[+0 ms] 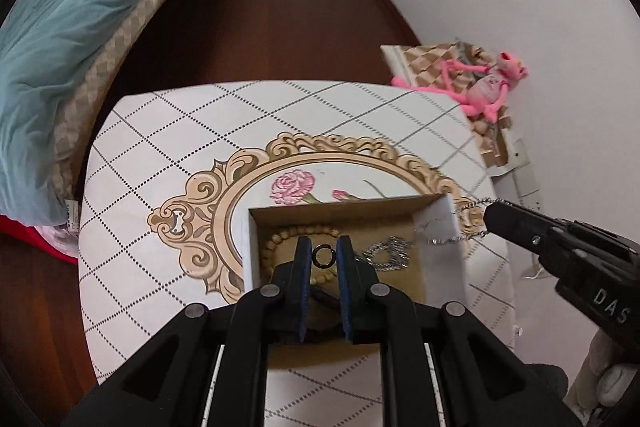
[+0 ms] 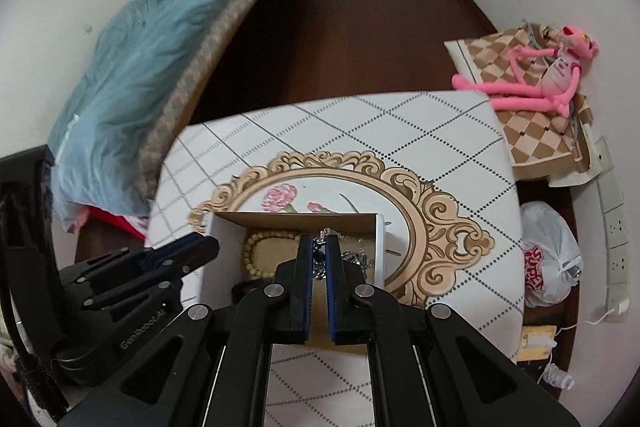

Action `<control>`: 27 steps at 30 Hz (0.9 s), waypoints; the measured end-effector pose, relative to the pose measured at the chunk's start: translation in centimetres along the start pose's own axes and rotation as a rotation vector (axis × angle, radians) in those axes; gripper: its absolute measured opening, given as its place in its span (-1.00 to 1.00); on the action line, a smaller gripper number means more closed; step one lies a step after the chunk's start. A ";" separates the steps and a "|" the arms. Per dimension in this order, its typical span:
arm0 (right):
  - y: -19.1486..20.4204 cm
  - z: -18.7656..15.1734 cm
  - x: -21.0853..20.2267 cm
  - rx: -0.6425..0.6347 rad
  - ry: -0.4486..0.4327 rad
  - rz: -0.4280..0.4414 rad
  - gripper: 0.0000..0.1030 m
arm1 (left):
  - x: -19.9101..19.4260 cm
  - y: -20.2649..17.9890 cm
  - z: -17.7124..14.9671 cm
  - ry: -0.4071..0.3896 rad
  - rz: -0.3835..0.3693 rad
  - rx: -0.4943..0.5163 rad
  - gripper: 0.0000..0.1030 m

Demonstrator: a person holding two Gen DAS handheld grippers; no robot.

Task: Organize jewelry
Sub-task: 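Drop the ring into the box with the left gripper while the right gripper drops the chain in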

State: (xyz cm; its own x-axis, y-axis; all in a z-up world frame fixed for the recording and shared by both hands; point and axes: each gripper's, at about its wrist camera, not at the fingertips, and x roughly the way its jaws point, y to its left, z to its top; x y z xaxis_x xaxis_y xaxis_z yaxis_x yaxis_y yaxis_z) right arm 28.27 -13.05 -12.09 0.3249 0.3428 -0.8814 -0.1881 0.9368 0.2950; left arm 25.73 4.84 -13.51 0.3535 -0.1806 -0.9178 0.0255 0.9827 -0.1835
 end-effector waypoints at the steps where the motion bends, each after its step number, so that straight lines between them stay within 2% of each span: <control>1: 0.0 0.3 0.7 -0.002 0.013 -0.007 -0.89 | 0.4 0.3 0.3 0.007 0.003 -0.004 -0.81; 9: -0.6 1.4 4.6 -0.002 0.106 -0.024 -0.87 | 2.0 1.4 1.4 0.065 0.013 -0.056 -0.74; 10: -0.8 1.4 4.8 0.006 0.112 -0.024 -0.86 | 1.9 1.4 1.5 0.066 0.018 -0.061 -0.69; 13: -1.1 1.3 4.7 0.021 0.118 -0.038 -0.76 | 1.4 1.5 1.7 0.054 0.043 -0.063 -0.33; 14: -1.2 1.3 4.5 0.027 0.115 -0.034 -0.53 | 1.1 1.6 1.7 0.047 0.054 -0.063 -0.04; 15: -1.2 1.3 4.2 0.028 0.110 -0.033 -0.21 | 0.7 1.6 1.7 0.038 0.066 -0.063 0.25; 17: -1.3 1.2 3.6 0.033 0.099 -0.032 0.20 | 0.1 1.8 1.8 0.021 0.085 -0.069 0.35; 19: -1.2 1.1 2.9 0.026 0.089 -0.043 0.23 | -0.6 1.9 1.8 0.013 0.105 -0.069 0.36; 20: -1.1 1.0 2.6 0.017 0.083 -0.058 0.24 | -0.9 2.0 1.7 0.008 0.125 -0.069 0.42; 21: -1.0 0.8 2.3 0.008 0.078 -0.082 0.35 | -1.2 2.0 1.5 0.004 0.141 -0.066 0.65; 22: -0.9 0.4 2.0 0.001 0.077 -0.109 0.47 | -1.6 2.1 1.1 -0.006 0.167 -0.062 0.78; 23: -0.8 0.1 1.7 -0.007 0.074 -0.132 0.72 | -1.9 2.2 0.7 -0.016 0.185 -0.057 0.95; 24: -0.7 -0.5 1.5 -0.021 0.069 -0.158 0.88 | -2.3 2.2 0.2 -0.030 0.206 -0.053 0.95; 27: -0.5 -2.2 1.0 -0.050 0.069 -0.236 0.89 | -3.0 2.4 -1.5 -0.053 0.246 -0.053 0.96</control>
State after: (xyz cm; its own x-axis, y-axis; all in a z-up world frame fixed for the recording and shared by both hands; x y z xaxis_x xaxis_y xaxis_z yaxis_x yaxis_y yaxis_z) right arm 26.62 -13.29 -13.93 0.3020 0.1079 -0.9472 -0.1608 0.9851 0.0610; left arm 23.32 7.71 -11.74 0.3912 0.0679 -0.9178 -0.1164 0.9929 0.0239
